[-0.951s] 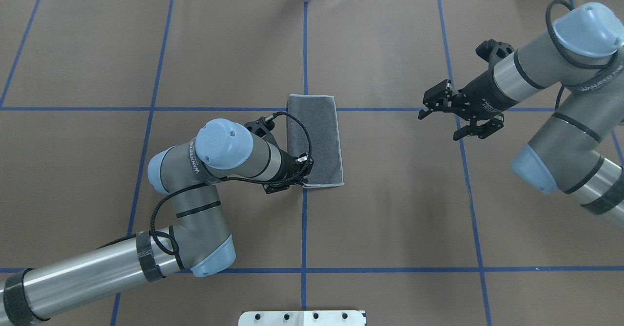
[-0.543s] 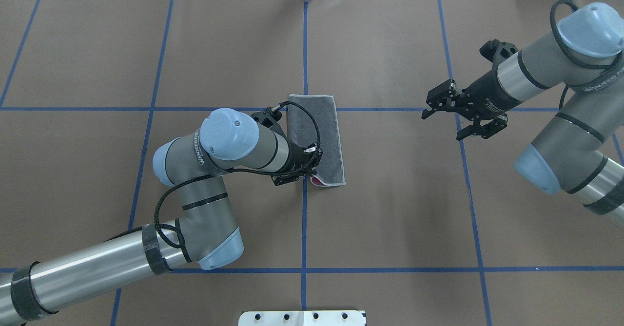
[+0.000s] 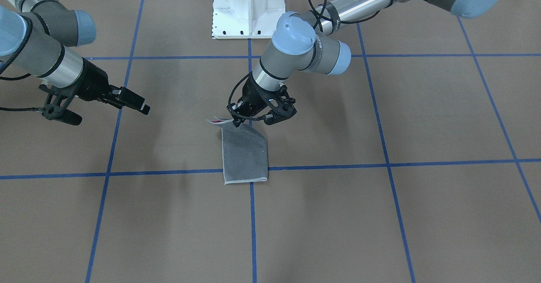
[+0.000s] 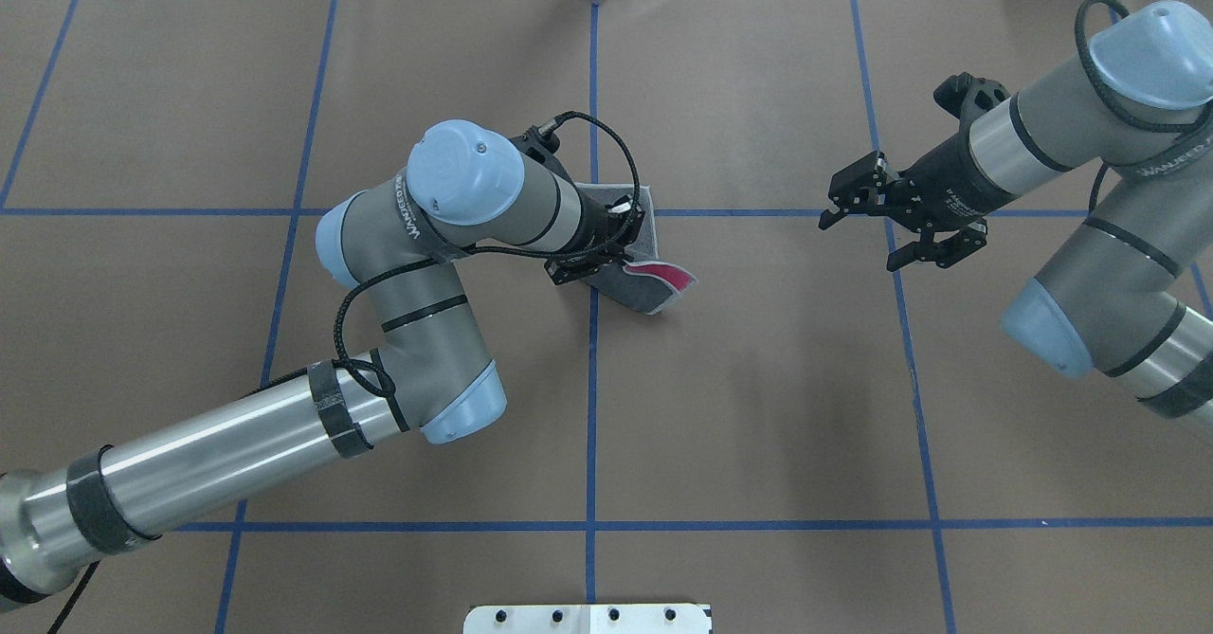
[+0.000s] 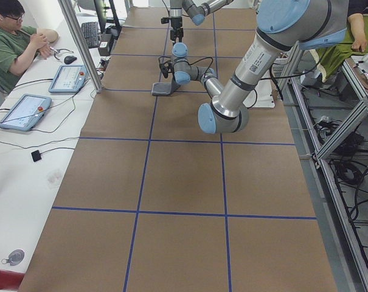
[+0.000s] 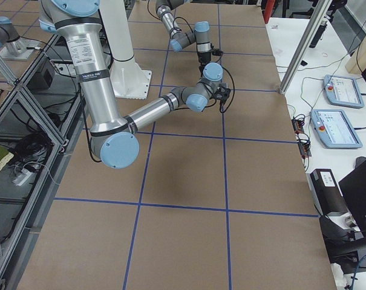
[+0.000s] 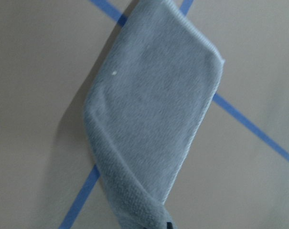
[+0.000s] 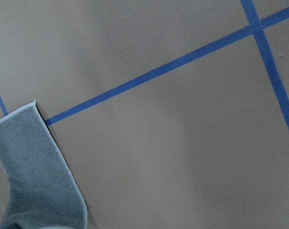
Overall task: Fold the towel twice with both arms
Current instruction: 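Lift the grasped end and fold it over toward the far end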
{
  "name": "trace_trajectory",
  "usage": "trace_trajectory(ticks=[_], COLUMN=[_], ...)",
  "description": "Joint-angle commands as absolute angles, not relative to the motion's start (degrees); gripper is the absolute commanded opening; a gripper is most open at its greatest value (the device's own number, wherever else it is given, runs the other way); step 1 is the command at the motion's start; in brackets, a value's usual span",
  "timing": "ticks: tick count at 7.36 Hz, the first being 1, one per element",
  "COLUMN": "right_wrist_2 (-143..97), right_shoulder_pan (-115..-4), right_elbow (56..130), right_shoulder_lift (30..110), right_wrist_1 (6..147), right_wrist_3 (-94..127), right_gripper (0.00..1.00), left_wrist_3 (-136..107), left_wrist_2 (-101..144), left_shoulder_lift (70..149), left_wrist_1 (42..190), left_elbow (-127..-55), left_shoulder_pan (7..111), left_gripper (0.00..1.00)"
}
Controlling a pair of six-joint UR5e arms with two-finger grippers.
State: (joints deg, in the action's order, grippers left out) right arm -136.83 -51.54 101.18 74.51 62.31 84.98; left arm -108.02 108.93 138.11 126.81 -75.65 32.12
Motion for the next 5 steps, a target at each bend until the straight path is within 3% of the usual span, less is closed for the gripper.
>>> trace_trajectory(ticks=[1,5], right_wrist_2=[-136.9,-136.9], right_shoulder_pan=[-51.7,-52.2], right_elbow=[101.5,101.4], right_shoulder_lift=[74.4,74.4], right_wrist_1=[62.3,62.3], right_wrist_3=[85.0,85.0], right_gripper=[1.00,1.00], left_wrist_3=[-108.1,-108.2], left_wrist_2=[108.3,107.1], left_shoulder_lift=[139.7,139.7], left_wrist_1=[129.4,131.1], left_elbow=[-70.9,-66.9], left_shoulder_pan=[34.4,36.0], left_gripper=[0.00,0.00])
